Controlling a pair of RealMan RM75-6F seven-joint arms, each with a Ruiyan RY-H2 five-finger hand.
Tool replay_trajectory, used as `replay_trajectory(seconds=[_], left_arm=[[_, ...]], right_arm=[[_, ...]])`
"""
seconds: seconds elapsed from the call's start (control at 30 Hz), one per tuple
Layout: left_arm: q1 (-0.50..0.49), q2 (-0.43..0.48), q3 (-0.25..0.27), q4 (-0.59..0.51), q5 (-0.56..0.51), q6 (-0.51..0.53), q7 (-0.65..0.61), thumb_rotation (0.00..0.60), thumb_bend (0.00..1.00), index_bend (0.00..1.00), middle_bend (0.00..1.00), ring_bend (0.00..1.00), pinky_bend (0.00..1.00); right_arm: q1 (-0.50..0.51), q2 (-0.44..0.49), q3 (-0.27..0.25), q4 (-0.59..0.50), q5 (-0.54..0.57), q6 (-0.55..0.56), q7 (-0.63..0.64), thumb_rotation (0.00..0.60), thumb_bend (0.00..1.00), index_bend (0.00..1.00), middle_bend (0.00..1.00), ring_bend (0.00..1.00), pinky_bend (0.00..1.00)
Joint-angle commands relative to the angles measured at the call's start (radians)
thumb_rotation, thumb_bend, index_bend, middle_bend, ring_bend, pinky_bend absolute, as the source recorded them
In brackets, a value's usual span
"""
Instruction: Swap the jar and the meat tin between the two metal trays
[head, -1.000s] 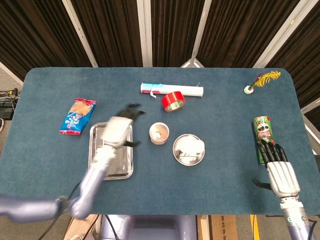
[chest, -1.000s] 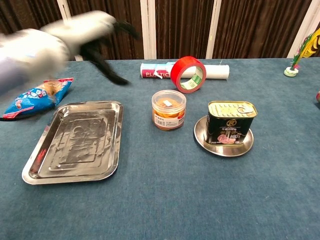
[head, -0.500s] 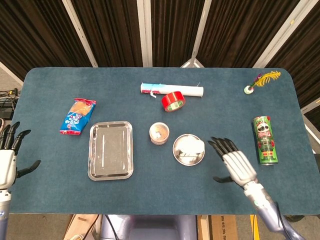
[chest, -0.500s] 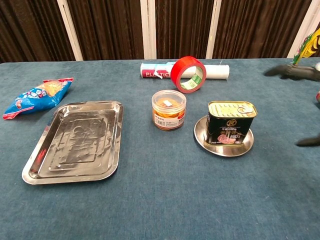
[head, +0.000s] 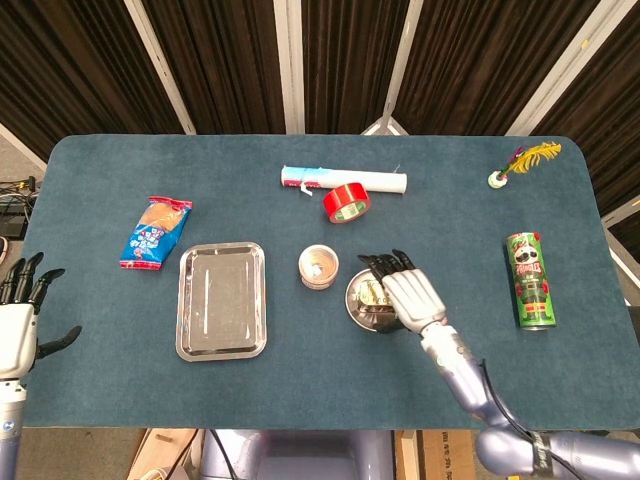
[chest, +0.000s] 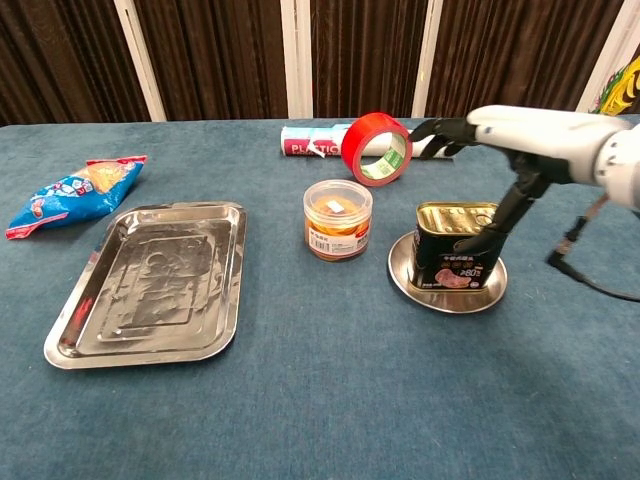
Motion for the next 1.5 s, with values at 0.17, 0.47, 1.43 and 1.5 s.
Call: replay_trajectory(seconds=[0.17,0.47,1.43,1.5], left_arm=[[0.016,-0.004,-0.029,0.004,-0.001,-0.007,-0.01,0.6,0.15,0.24,0.02,0.0,0.16],[0.032,-0.008,-0.06,0.011,-0.003,-0.018,-0.015,0.6,0.15,0.26,0.02,0.0,0.15],[0.063,-0.006,-0.102,-0.009,0.008,-0.066,-0.035,0.6,0.13,0.27,0.01,0.0,0.13],[0.064,-0.007,-0.104,-0.009,0.009,-0.067,-0.036,0.6,0.13,0.27,0.01,0.0,0.13]], right_arm=[[0.07,-0.064,-0.006,0.062,0.108,0.022,-0.094,0.6,0.01,0.25,0.23,0.18,0.0],[0.094,-0.118,-0.03,0.176,0.143,0.032,-0.089,0.6,0.0,0.34,0.33,0.23,0.0],[0.096,-0.128,-0.075,0.22,0.11,0.084,-0.092,0.6,0.39,0.6,0.57,0.41,0.0],[0.097,-0.117,-0.072,0.201,0.104,0.088,-0.095,0.6,0.4,0.61,0.57,0.41,0.0]])
